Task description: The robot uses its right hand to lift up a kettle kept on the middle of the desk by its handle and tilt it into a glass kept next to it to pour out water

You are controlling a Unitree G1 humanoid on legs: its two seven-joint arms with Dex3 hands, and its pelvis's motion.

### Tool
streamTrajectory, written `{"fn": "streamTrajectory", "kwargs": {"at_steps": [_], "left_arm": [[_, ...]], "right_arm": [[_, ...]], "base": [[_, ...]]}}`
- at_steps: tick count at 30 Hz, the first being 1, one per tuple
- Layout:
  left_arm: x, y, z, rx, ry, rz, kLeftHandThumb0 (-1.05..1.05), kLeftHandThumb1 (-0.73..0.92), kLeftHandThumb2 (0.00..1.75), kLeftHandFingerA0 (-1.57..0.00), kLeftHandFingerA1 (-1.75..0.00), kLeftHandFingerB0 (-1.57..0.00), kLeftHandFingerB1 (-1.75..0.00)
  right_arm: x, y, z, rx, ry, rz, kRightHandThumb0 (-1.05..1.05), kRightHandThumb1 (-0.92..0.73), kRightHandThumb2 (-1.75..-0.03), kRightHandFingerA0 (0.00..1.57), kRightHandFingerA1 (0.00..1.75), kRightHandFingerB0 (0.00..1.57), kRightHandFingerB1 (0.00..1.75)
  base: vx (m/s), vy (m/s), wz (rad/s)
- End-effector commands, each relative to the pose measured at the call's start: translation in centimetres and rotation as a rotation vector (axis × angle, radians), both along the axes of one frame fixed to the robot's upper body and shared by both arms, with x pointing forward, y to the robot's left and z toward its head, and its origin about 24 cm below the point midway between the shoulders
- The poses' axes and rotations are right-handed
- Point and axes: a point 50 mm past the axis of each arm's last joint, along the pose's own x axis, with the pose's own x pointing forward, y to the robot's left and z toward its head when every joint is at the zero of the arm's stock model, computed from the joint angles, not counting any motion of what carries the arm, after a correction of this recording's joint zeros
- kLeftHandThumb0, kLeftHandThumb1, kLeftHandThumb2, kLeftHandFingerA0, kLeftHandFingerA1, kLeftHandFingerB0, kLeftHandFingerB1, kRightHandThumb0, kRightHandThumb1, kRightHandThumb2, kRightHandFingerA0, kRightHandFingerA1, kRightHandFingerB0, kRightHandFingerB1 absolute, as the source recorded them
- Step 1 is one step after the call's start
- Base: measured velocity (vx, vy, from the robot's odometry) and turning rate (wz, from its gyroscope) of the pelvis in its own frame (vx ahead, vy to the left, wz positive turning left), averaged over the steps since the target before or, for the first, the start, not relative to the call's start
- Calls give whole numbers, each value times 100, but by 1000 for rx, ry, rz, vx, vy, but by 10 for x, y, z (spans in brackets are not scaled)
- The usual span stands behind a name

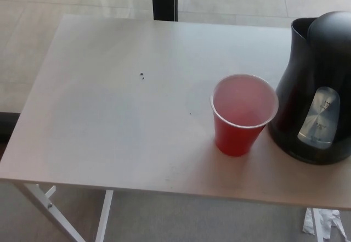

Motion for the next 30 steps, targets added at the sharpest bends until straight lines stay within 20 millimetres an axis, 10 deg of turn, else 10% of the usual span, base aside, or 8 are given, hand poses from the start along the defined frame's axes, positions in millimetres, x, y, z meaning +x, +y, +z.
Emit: {"fn": "streamTrajectory", "kwargs": {"at_steps": [1, 15, 16, 17, 18, 26, 29, 30], "left_arm": [[-4, 1, -1, -10, 2, 11, -96, 92, 77, -52, -52, -32, -38], [-5, -2, -4, -15, 12, 8, -96, 92, 77, -52, -52, -32, -38], [-5, 1, 0, -8, 3, -2, -79, 77, 61, -35, -48, -29, -35], [-5, 7, 8, 11, -24, 2, -76, 78, 64, -31, -50, -24, -36], [-3, 9, 11, 21, -47, 18, -76, 78, 64, -31, -50, -24, -36], [22, 18, 48, 38, -183, -193, -83, 70, 62, -32, -48, -25, -34], [30, 23, 77, 42, -397, -222, -83, 59, 98, -29, -58, -20, -50], [29, 25, 80, 42, -408, -215, -80, 76, 63, -31, -54, -25, -45]], "right_arm": [[1, -2, 7, -13, -11, -13, -103, -57, -59, 0, 0, 0, 0], [-1, -5, 6, -18, -2, -19, -103, -57, -59, 0, 0, 0, 0], [-68, -91, -21, 214, -94, -440, -77, -56, -88, 7, 75, 4, 32], [-199, -155, -59, 440, -287, -1016, -75, -55, -91, 11, 70, 2, 33], [-230, -161, -66, 461, -329, -1139, -75, -55, -91, 11, 70, 2, 33], [-205, -143, -40, 290, -168, -717, -77, -63, -59, 10, 71, 0, 40], [-185, -131, -11, 276, -229, -541, -75, -63, -59, 2, 71, 0, 42], [-184, -131, -8, 261, -234, -537, -76, -65, -59, 0, 73, 0, 35]], "base": [[0, 0, 0], [0, 0, 0], [0, 0, 0], [0, 0, 0], [0, 0, 7], [0, 0, 0], [0, 0, 0], [0, 0, 0]]}}
